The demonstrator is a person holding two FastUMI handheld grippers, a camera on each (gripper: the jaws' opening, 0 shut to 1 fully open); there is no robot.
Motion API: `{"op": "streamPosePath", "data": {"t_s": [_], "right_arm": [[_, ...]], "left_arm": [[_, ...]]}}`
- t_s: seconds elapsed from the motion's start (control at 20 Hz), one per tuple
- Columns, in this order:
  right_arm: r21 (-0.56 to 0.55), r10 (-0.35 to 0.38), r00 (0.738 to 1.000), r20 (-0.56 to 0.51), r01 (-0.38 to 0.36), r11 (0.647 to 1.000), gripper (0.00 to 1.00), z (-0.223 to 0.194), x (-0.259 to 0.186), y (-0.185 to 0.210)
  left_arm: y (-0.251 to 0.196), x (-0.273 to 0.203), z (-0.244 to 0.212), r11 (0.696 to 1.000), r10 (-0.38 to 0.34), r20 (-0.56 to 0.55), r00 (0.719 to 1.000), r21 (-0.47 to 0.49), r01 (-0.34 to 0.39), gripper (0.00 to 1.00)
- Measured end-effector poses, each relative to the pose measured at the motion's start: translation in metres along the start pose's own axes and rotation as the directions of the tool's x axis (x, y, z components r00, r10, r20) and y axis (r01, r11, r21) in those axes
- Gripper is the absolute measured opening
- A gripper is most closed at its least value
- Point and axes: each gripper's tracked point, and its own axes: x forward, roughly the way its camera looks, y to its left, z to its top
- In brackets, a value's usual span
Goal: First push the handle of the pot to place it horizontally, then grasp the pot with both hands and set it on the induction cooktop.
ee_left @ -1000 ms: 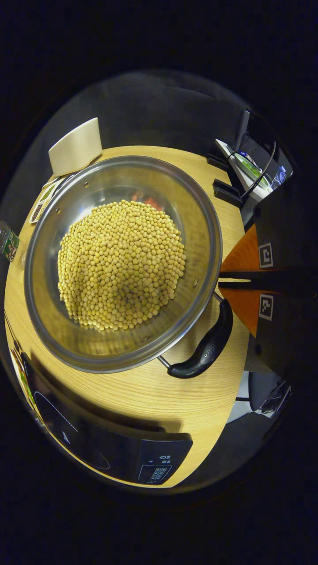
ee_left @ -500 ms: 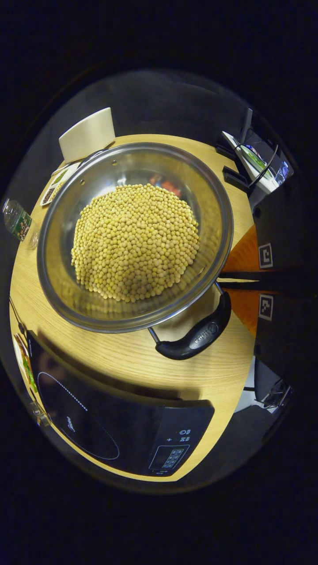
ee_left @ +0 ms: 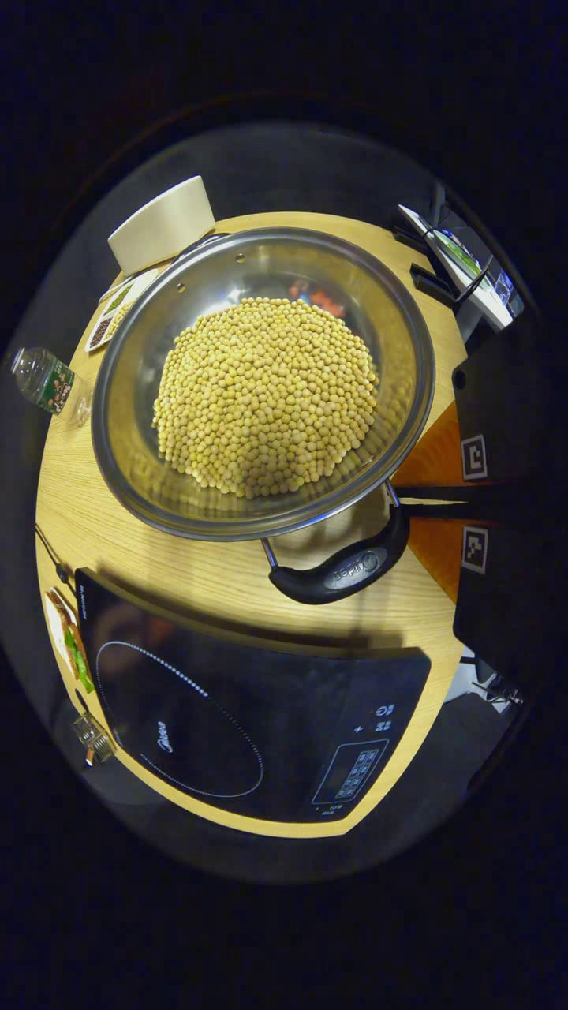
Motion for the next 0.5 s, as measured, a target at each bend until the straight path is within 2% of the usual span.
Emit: {"op": "streamPosePath", "data": {"t_s": [0.3,0.5], "right_arm": [[-0.004,-0.011,1.0,-0.014,0.011,1.0,0.95,0.001,-0.001,0.008],[-0.003,-0.017,0.999,-0.032,0.017,1.0,0.95,0.0,0.0,0.014]], "left_arm": [[0.026,0.001,0.035,0.99,0.109,0.106,0.988,0.078,-0.117,0.08],[0.036,-0.004,0.065,0.964,0.177,0.203,0.963,0.162,-0.211,0.08]]}}
